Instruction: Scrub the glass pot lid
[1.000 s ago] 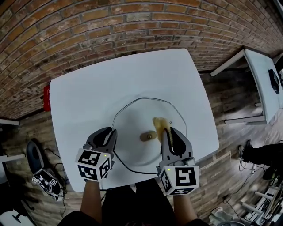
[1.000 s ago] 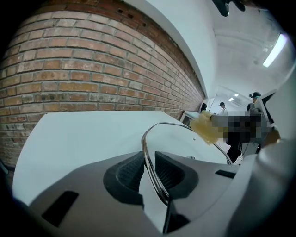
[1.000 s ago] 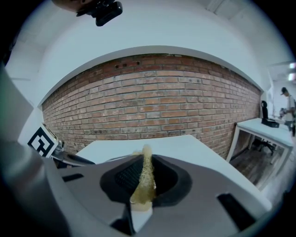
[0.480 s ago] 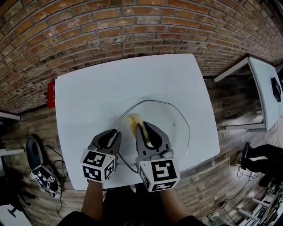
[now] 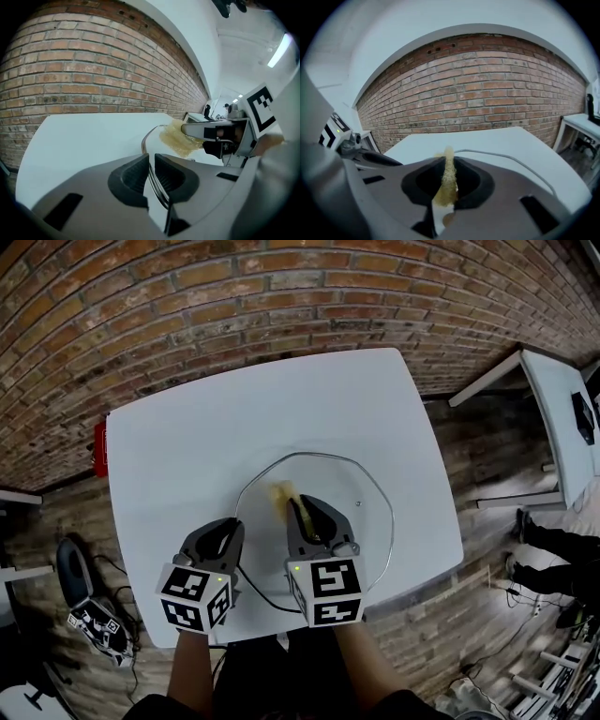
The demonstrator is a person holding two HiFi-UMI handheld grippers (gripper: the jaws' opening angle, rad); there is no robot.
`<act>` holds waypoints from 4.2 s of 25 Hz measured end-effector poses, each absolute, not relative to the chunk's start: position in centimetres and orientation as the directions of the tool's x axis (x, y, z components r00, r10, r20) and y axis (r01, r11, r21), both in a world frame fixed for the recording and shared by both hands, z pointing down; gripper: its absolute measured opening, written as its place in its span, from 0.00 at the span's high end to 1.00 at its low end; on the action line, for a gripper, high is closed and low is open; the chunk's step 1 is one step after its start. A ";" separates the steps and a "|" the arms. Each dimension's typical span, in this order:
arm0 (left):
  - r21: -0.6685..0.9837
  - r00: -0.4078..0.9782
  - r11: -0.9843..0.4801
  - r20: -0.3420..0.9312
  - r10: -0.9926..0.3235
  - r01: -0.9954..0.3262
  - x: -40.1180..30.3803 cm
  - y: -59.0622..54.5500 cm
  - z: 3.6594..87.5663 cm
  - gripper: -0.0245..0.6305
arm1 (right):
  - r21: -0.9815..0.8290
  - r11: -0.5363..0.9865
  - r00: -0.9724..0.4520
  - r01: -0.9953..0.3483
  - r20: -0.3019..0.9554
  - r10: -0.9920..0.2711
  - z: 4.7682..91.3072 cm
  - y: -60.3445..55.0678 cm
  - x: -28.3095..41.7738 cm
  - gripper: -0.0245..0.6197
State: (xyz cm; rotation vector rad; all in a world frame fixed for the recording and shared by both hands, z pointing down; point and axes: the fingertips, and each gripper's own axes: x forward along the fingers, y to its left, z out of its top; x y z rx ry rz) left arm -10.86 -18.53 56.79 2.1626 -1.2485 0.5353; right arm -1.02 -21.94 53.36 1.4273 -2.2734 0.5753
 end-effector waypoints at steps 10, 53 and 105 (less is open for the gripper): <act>0.262 0.469 -0.397 0.610 -0.638 -0.880 -10.4 -18.8 56.9 0.89 | -0.007 0.199 -0.165 -0.980 0.584 -0.795 54.5 -23.8 10.2 0.87; 0.222 0.442 -0.398 0.632 -0.636 -0.890 -10.6 -18.2 57.0 0.89 | -0.029 0.153 -0.137 -0.988 0.636 -0.760 52.7 -18.1 12.0 0.87; 0.041 0.422 -0.445 0.407 -0.810 -0.895 -11.2 -19.7 41.4 0.92 | -0.126 0.356 -0.377 -0.926 0.352 -0.857 40.6 -16.7 5.9 0.87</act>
